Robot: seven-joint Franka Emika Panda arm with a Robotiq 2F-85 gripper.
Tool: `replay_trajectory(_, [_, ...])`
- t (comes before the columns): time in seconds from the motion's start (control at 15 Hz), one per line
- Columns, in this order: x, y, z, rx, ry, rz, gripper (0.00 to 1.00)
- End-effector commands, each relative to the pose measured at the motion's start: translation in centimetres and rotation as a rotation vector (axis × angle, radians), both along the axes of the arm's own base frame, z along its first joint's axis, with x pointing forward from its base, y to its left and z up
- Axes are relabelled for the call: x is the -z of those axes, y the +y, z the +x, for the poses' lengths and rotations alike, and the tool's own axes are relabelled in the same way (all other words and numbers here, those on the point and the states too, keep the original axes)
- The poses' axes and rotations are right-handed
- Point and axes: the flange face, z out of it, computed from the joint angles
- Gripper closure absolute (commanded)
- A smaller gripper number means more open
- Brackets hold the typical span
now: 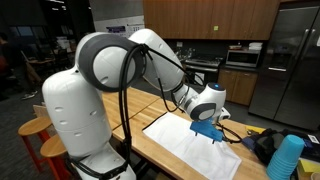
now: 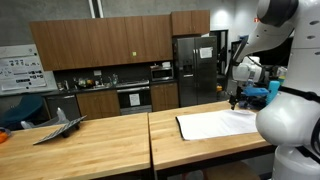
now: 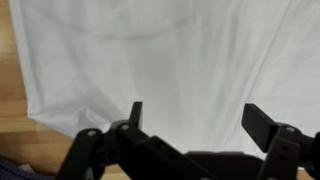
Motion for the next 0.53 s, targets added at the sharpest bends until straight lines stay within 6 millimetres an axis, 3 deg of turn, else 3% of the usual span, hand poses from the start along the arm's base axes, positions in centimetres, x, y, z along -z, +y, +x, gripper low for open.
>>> replay_trajectory(0.0, [0.5,-0.8,2.1,-0.147,-0.011,-0.106,0.0])
replay_trajectory(0.13, [0.9,-0.9,3.1,-0.235,-0.031,-0.179,0.11])
replay_trajectory(0.2, [1.1,-1.0,3.7,-0.269,-0.048,-0.208,0.3])
replay_trajectory(0.27, [1.2,-1.0,4.3,-0.3,-0.066,-0.231,0.26])
replay_trajectory(0.33, [1.4,-0.8,4.9,-0.321,-0.082,-0.246,0.15])
replay_trajectory(0.4, [1.6,-0.7,5.3,-0.337,-0.091,-0.261,0.17])
replay_trajectory(0.47, [1.7,-1.0,5.8,-0.345,-0.099,-0.277,0.13])
